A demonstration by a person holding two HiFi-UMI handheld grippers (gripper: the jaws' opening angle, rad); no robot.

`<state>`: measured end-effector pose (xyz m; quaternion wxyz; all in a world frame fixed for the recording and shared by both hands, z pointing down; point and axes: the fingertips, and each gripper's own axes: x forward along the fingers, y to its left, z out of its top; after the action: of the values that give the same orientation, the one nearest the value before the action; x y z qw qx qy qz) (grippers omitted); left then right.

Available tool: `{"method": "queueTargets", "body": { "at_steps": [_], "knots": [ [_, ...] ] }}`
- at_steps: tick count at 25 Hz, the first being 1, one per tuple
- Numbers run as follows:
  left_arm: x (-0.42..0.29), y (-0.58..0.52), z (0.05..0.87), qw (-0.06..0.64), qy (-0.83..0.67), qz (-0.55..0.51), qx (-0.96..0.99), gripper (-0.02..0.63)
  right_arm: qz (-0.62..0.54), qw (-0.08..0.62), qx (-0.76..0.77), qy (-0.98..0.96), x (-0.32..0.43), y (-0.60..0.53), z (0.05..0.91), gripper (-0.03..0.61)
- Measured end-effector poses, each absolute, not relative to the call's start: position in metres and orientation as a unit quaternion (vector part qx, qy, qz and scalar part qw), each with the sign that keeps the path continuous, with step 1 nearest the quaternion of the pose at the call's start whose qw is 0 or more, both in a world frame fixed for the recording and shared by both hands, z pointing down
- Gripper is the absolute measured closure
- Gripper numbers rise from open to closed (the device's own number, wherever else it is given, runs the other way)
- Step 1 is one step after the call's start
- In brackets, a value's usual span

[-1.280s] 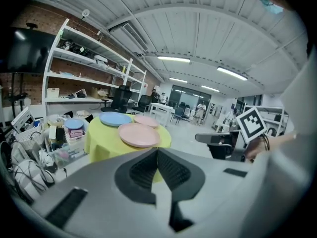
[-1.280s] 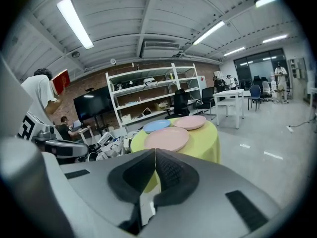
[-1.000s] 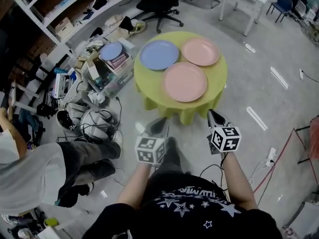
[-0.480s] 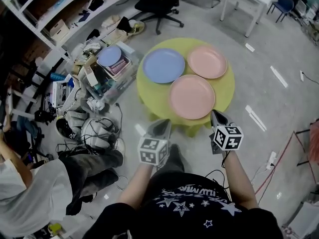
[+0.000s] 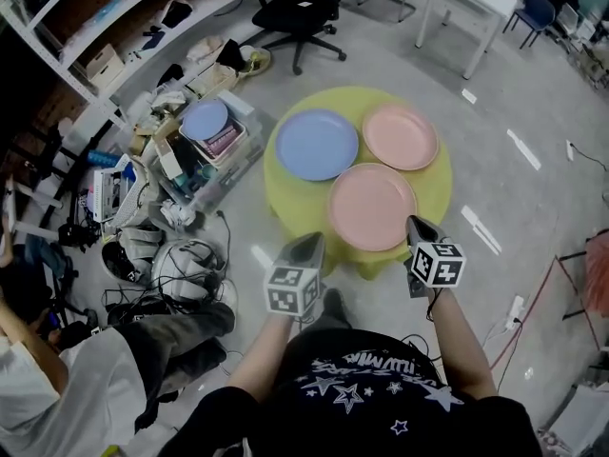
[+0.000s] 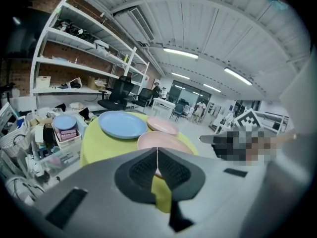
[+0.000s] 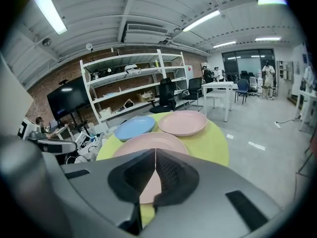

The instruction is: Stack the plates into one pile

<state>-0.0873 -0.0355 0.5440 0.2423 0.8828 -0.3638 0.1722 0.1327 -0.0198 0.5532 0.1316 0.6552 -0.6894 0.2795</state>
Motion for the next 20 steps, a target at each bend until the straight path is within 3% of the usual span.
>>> {"method": "queueTargets", "body": {
  "at_steps": [20],
  "knots": [
    [-0.092, -0.067, 0.559, 0.263, -0.344, 0.189, 0.881, 0.594, 0.332, 0.155, 0.676, -0.639, 0.166, -0.032, 0.585, 0.560]
  ]
}}
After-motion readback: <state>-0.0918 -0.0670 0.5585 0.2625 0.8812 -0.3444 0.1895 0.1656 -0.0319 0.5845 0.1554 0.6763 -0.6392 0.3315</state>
